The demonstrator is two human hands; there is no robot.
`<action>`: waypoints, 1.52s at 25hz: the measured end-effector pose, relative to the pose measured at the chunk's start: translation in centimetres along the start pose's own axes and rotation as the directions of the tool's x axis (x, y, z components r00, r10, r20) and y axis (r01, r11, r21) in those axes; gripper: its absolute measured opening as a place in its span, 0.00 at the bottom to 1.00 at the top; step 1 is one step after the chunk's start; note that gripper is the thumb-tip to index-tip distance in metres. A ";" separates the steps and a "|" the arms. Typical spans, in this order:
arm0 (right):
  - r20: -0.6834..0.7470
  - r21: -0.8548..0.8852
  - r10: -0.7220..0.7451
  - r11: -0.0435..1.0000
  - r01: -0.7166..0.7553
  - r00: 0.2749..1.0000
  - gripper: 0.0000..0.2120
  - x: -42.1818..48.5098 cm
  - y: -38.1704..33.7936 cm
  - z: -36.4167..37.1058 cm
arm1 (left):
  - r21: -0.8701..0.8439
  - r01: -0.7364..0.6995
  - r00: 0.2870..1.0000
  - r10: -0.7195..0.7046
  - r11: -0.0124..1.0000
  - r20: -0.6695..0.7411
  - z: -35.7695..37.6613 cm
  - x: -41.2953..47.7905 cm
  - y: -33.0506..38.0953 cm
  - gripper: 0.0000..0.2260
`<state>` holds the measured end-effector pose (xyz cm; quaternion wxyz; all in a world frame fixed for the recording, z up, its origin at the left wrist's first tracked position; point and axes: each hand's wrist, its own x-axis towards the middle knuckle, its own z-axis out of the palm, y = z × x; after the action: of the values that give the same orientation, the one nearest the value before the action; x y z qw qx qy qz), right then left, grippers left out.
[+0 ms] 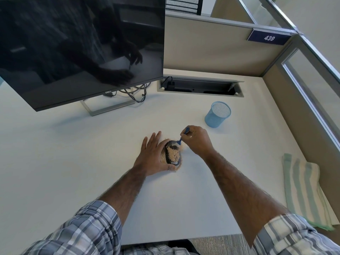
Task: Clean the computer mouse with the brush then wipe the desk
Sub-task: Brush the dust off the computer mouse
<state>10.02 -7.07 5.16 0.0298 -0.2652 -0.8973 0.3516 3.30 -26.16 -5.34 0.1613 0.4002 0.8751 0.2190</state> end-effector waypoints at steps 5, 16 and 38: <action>0.016 -0.045 -0.021 0.999 0.022 1.000 0.04 -0.4 -0.1 0.0 | -0.005 -0.006 1.000 0.006 1.000 -0.002 0.0 0.0 0.0 0.54; 0.080 -0.095 -0.103 0.989 0.110 0.991 0.05 -0.4 -0.9 0.0 | -0.004 -0.004 1.000 0.004 1.000 -0.011 0.1 0.0 0.0 0.53; 0.072 0.003 -0.077 0.997 0.077 0.994 0.04 -0.8 -0.2 -0.5 | -0.016 -0.003 1.000 0.003 1.000 0.003 0.0 0.0 0.0 0.52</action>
<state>10.70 -7.25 5.73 0.0112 -0.2175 -0.9074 0.3595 3.32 -26.18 -5.35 0.1656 0.4007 0.8725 0.2255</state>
